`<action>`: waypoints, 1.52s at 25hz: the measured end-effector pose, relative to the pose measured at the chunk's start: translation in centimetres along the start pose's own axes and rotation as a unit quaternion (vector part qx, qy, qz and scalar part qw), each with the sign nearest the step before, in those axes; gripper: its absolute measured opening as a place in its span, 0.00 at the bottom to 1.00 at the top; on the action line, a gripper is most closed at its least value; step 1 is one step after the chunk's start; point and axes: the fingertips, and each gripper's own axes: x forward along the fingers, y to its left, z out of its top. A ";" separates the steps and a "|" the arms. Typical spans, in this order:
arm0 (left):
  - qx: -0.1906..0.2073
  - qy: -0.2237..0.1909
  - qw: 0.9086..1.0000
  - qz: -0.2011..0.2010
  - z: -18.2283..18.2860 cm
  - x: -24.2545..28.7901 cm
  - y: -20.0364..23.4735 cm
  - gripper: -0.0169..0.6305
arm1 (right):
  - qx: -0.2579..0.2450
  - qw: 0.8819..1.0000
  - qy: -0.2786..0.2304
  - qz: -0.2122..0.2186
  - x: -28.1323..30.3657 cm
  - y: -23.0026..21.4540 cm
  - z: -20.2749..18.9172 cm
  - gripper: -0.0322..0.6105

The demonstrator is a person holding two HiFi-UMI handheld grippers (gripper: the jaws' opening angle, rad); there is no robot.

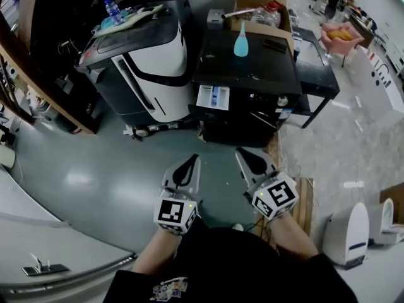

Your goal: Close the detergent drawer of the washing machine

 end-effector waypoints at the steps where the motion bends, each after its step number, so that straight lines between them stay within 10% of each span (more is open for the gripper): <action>1: -0.002 0.005 1.000 -0.004 -0.1 0.4 0.7 0.03 | 0.001 1.000 0.001 -0.003 0.7 -0.2 0.0 0.06; 20: -0.023 0.040 0.996 -0.081 -3.6 9.7 13.2 0.04 | 0.005 0.995 0.021 -0.102 13.6 -5.9 -2.3 0.25; 38: -0.008 0.055 0.983 -0.177 -4.9 12.2 18.1 0.32 | 0.001 0.985 0.038 -0.170 19.8 -6.3 -4.1 0.40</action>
